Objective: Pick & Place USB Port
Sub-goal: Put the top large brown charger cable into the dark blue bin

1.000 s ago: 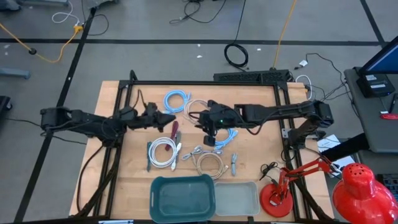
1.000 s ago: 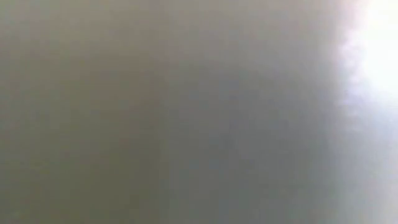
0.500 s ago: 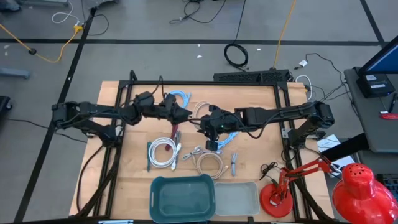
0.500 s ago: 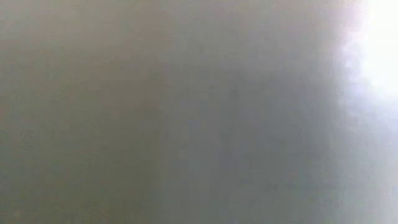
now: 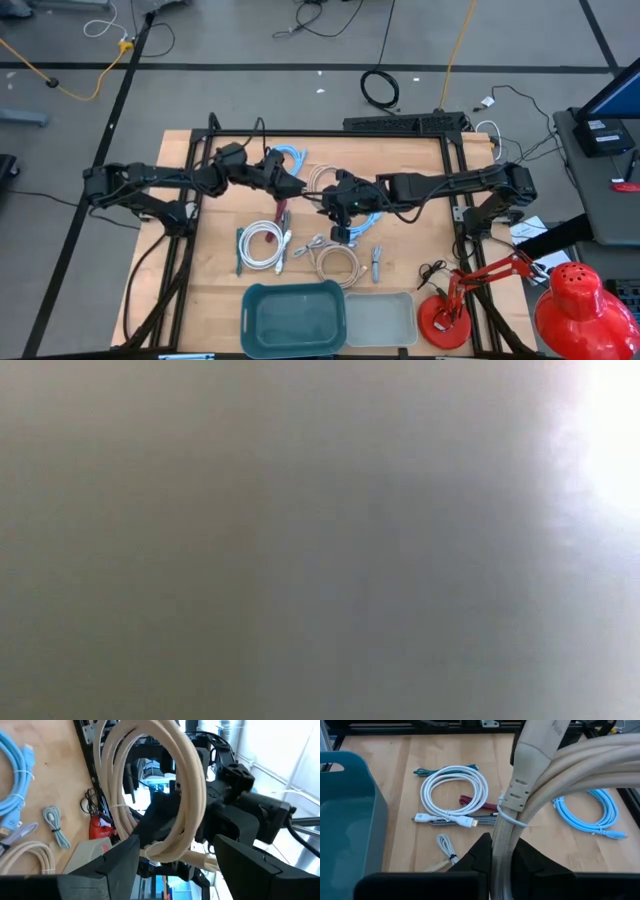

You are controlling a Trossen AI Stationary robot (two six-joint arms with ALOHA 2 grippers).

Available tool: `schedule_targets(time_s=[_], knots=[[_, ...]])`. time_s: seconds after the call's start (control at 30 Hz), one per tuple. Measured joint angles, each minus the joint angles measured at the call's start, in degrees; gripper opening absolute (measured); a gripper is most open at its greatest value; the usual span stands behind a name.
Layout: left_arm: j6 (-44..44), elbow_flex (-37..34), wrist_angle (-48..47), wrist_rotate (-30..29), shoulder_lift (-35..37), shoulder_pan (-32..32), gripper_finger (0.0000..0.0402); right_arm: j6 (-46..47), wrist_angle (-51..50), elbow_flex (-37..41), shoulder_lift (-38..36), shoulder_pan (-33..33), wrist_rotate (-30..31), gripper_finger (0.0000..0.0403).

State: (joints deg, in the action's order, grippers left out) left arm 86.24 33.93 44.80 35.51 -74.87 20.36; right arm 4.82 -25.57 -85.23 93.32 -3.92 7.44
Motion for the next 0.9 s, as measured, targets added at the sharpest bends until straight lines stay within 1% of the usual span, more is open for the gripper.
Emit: schedule_targets(time_s=[0.27,0.33,0.5,0.57,0.7,0.83,0.9], knots=[[-0.9,1.9,-0.3,1.5,0.0,1.0,0.0262,0.4,0.8,0.0,0.0,-0.1,0.0,0.0026],[-2.0,2.8,-2.6,1.7,0.0,1.0,0.0262,0.5,0.8,0.0,0.0,-0.1,0.0,0.0026],[-7.0,5.7,-12.8,2.2,0.0,1.0,0.0262,0.5,0.9,0.0,0.0,-0.1,0.0,0.0026],[-8.8,6.9,-15.4,2.2,0.0,1.2,0.0262,0.5,0.9,0.0,0.0,0.0,0.0,0.0026],[-10.6,8.6,-16.5,1.3,-0.5,2.7,0.0262,1.9,1.2,0.3,0.0,-0.1,0.0,0.0026],[-11.3,11.2,-16.8,2.1,-0.5,4.3,0.0262,3.3,1.3,1.3,-0.1,0.0,0.0,0.0026],[-12.5,12.6,-19.5,2.2,-0.5,4.5,0.0262,3.5,1.3,1.4,-0.1,0.0,0.0,0.0026]])
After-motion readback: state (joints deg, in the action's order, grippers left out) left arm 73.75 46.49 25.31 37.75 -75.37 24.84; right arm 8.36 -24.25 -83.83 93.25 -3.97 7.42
